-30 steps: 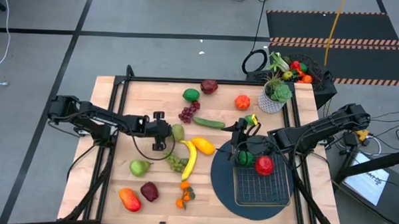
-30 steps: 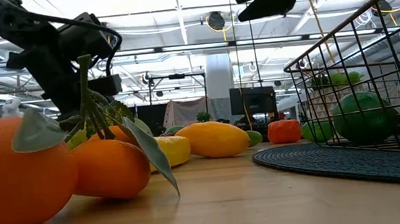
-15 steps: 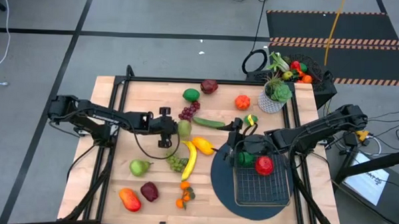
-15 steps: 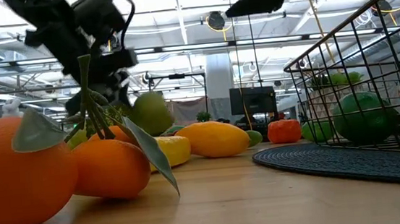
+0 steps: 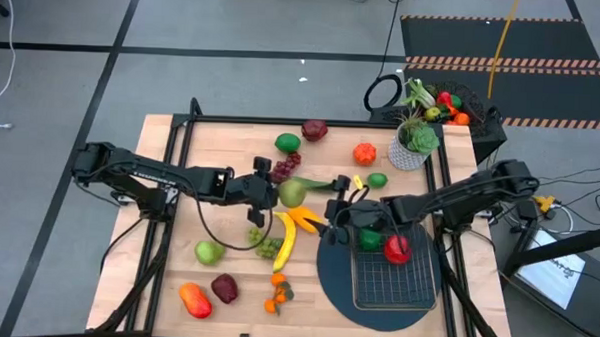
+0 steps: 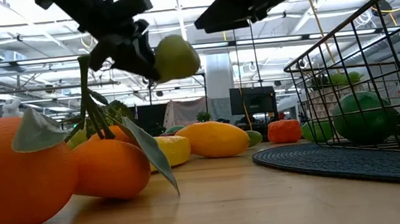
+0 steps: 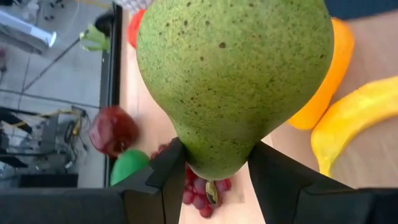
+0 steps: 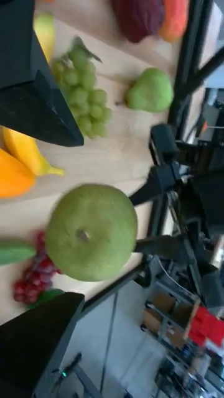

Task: Build produce basket
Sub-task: Put the top pear into the wire basket

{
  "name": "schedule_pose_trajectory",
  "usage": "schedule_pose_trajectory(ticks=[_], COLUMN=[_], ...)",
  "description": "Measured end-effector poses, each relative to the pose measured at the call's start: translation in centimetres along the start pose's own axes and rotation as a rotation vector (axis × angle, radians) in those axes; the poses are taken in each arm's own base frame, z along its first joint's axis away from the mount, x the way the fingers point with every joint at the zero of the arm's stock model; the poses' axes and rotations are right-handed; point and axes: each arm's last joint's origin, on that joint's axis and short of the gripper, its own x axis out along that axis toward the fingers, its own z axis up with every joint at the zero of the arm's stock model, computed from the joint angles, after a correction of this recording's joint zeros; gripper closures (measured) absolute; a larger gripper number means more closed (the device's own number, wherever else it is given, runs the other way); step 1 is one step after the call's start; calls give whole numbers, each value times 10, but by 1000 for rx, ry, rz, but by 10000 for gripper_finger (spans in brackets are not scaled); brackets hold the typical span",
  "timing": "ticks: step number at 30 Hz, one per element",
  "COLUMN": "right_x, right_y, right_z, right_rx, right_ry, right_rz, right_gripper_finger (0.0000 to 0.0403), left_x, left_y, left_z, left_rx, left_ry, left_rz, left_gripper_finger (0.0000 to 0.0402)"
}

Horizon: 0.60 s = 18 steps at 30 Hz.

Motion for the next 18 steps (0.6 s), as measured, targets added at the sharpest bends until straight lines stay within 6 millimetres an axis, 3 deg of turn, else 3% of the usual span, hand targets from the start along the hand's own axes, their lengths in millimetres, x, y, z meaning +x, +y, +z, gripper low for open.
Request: schedule_pose_trajectory(ticks=[14,18], right_x=[7,9], right_y=[-10,-12], right_z=[1,1], right_rx=[24,80], right_ry=[-28,-40], right_rz=[35,126], right_gripper_finger=[3,3], left_x=[-6,-8], left_y=[-3,-7], left_z=[14,17], left_rx=[40,104], left_ry=[-81,-95], left_rz=[12,6], left_gripper_finger=[246,246])
